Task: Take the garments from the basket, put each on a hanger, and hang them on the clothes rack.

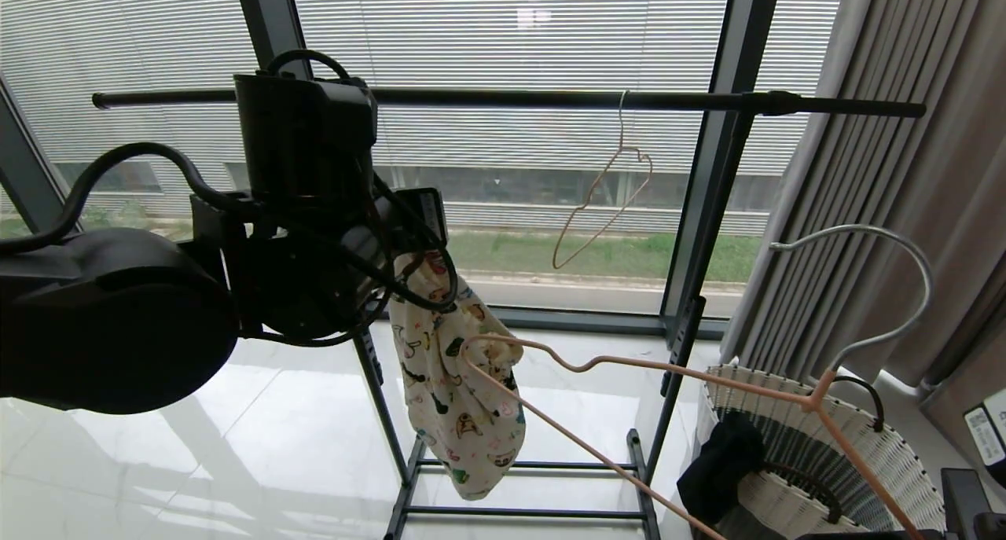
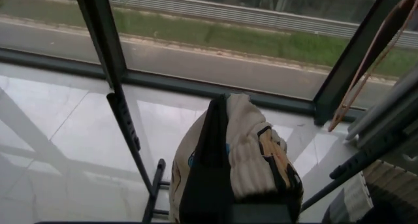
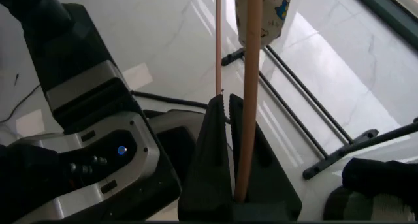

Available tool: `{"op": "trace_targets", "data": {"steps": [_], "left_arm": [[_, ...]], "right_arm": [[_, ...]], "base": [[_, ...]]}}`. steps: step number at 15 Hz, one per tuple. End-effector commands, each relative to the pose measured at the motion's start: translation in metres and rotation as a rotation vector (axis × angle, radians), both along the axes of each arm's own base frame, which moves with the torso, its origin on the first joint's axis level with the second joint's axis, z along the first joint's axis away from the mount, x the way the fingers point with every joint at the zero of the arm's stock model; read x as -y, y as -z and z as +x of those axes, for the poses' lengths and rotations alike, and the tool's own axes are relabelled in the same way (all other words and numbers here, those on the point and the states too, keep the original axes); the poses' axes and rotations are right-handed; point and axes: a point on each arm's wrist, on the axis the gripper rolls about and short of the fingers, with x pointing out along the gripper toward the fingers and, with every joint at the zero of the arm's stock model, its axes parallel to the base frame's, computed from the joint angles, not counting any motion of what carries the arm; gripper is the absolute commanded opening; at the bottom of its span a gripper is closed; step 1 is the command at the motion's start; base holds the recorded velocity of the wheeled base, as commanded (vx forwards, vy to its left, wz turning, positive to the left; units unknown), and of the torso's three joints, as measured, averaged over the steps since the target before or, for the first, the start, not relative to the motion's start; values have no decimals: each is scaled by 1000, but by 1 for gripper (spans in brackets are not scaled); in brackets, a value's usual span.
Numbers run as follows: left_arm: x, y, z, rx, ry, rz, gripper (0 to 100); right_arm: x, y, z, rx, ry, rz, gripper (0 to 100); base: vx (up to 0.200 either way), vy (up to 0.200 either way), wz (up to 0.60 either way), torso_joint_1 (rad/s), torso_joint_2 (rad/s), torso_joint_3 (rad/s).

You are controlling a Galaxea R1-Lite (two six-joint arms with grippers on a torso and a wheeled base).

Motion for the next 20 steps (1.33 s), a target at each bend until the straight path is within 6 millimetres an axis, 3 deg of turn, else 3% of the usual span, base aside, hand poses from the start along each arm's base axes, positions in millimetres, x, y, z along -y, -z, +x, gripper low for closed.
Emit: {"op": "trace_targets", "data": {"steps": [1,6,13,20], "left_arm": [[20,12,-1,-29,49,24,0],[29,21,0,-39,-2,57,0],[52,13,-24,-16,94,38,0],[59,10,-31,-4,91,37,0]], "right_arm": [[-2,2,1,-9,0,-9,0],[0,-1,9,9,59,13,0],[-10,2,20,7,77,12,0],[-15,3,33,-28,140,39,0]], "base": [[0,0,0,0,0,0],[0,0,0,0,0,0],[0,0,0,0,0,0],[0,0,0,0,0,0]]}}
